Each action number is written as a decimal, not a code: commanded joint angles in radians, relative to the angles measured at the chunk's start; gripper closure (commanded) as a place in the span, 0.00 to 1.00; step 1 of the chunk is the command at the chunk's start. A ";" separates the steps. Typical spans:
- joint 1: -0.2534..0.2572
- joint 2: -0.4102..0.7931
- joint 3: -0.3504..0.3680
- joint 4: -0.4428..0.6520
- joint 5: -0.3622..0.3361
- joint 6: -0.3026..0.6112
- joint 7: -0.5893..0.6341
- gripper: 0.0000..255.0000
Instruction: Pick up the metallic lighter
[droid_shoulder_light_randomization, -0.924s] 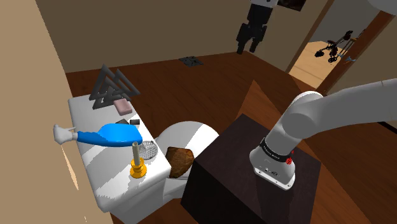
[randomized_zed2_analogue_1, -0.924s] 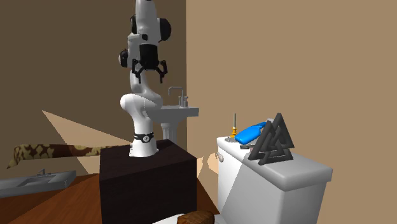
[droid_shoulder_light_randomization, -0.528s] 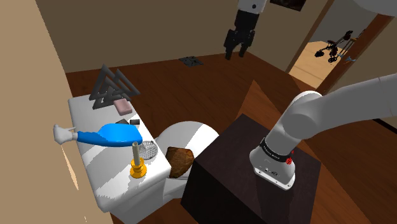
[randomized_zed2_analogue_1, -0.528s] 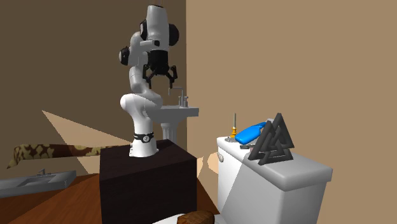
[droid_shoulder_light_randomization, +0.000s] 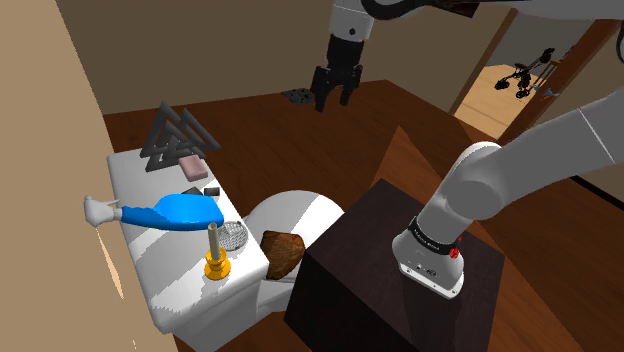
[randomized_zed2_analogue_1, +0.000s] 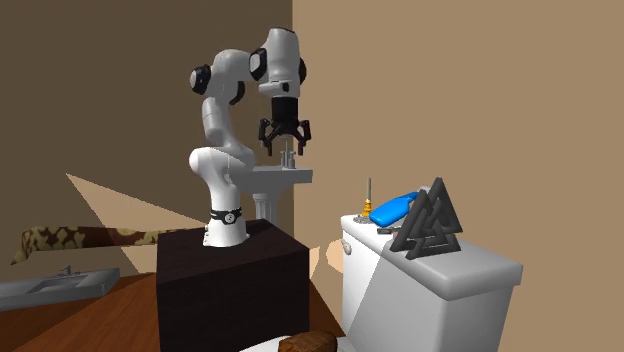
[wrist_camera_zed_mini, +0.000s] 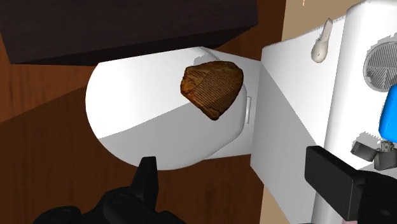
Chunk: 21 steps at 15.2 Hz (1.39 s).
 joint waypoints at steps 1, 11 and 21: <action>0.012 0.052 0.033 0.007 0.008 0.049 0.033 0.00; 0.056 0.361 0.184 0.140 -0.029 0.237 0.215 0.00; 0.137 0.732 0.261 0.397 -0.200 0.326 0.432 0.00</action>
